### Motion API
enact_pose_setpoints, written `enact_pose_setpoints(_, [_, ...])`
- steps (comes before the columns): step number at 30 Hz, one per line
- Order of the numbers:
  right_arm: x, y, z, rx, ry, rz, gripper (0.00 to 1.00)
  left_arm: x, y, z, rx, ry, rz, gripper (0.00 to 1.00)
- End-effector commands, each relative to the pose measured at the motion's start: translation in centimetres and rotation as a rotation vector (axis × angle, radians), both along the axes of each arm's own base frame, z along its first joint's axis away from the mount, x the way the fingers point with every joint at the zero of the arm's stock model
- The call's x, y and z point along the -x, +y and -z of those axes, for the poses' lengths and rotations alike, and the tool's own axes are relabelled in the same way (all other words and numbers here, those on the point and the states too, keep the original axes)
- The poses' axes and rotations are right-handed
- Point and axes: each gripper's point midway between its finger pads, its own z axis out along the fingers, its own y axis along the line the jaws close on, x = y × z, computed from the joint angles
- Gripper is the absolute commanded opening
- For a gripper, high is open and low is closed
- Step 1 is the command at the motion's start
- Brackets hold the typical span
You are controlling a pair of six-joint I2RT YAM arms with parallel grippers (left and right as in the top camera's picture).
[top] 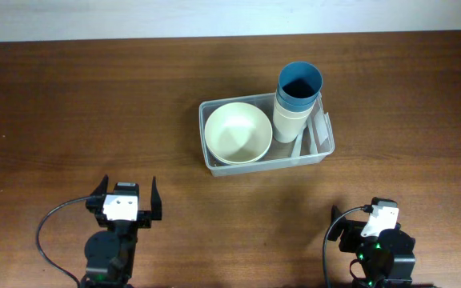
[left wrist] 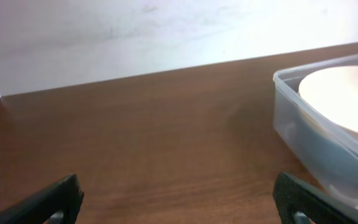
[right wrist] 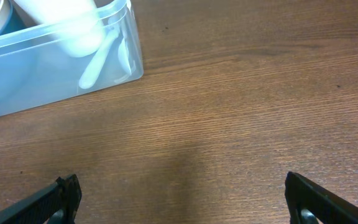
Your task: Pack container
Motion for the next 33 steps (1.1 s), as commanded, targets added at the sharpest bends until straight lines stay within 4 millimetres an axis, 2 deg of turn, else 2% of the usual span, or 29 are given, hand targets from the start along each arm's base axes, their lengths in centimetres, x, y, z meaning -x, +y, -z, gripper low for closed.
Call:
enact_pose_setpoints(1, [0.0,0.3,0.1,0.003,-0.005,-0.019,0.99,0.4,-0.1,0.0,-0.013,-0.010,0.014,1.00])
enact_pose_setpoints(7, [0.0,0.3,0.1,0.003,-0.005,-0.019,0.99,0.9,-0.1,0.1,-0.010,-0.041,0.014,1.00])
enact_pose_setpoints(13, [0.0,0.3,0.1,0.003,-0.005,-0.019,0.99,1.0,-0.1,1.5,-0.011,-0.029,0.014,1.00])
enact_pose_setpoints(33, [0.0,0.3,0.1,0.003,-0.005,-0.019,0.99,1.0,-0.1,1.5,-0.011,-0.030,0.015,1.00])
